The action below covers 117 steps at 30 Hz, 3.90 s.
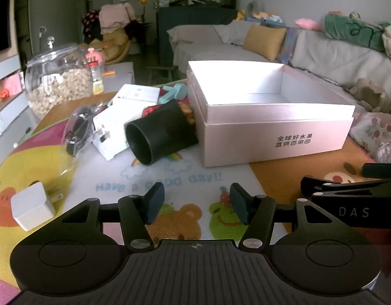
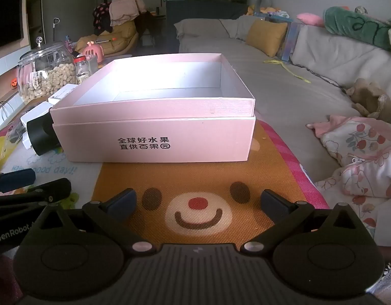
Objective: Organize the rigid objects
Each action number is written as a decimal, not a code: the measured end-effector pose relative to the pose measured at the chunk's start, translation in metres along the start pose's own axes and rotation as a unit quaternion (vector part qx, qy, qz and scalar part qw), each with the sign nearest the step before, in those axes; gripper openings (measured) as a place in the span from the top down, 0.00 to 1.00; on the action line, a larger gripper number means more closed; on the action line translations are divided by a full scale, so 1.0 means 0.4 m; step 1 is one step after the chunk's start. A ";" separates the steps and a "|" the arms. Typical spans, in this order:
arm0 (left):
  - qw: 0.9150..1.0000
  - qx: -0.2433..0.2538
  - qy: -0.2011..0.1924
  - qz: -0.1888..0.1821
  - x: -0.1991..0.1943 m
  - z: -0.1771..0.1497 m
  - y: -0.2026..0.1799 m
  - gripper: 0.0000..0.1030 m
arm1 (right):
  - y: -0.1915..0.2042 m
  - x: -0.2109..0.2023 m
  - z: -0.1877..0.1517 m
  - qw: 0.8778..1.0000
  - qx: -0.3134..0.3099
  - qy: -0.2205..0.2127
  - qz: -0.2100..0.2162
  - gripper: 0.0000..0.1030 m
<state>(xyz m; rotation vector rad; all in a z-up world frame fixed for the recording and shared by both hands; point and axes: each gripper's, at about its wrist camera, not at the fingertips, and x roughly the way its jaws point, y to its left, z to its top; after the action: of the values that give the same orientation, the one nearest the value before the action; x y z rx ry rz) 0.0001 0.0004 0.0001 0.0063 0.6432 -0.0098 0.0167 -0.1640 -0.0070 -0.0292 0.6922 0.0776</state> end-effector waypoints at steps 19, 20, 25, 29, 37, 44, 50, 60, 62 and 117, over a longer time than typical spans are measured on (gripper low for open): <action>1.000 0.001 -0.002 0.000 0.000 0.000 0.000 0.39 | 0.003 0.000 0.001 1.000 0.001 -0.001 0.001 0.00; 1.000 0.001 -0.002 0.000 0.000 0.000 -0.001 0.39 | 0.002 0.000 0.001 1.000 0.002 -0.001 0.001 0.00; 1.000 0.001 -0.002 0.000 0.000 0.000 -0.002 0.39 | 0.002 -0.001 0.001 1.000 0.002 -0.001 0.001 0.00; 1.000 0.001 -0.001 0.001 0.001 0.000 -0.008 0.39 | 0.002 -0.001 0.001 1.000 0.002 -0.001 0.001 0.00; 1.000 0.000 -0.002 0.000 0.000 0.000 -0.004 0.39 | 0.002 -0.001 0.001 1.000 0.002 -0.001 0.001 0.00; 1.000 -0.001 -0.002 -0.001 0.000 0.000 -0.001 0.39 | 0.002 -0.001 0.001 1.000 0.002 -0.001 0.002 0.00; 1.000 -0.002 -0.002 -0.001 0.000 0.000 0.000 0.39 | 0.001 -0.002 0.001 1.000 0.002 -0.001 0.002 0.00; 1.000 -0.002 -0.002 -0.002 0.000 0.000 0.000 0.39 | 0.002 0.000 0.001 1.000 0.002 -0.001 0.002 0.00; 1.000 -0.002 -0.002 -0.001 0.000 0.000 0.000 0.39 | 0.005 0.000 0.001 1.000 0.002 -0.001 0.002 0.00; 0.998 0.063 -0.029 0.010 -0.167 -0.002 0.367 0.44 | -0.016 -0.008 0.008 0.998 -0.023 0.044 0.027 0.00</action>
<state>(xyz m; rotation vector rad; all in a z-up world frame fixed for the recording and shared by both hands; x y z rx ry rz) -0.0523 0.1476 0.0400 0.1344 0.5832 -0.0318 0.0168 -0.1706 -0.0023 -0.0583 0.7798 0.1443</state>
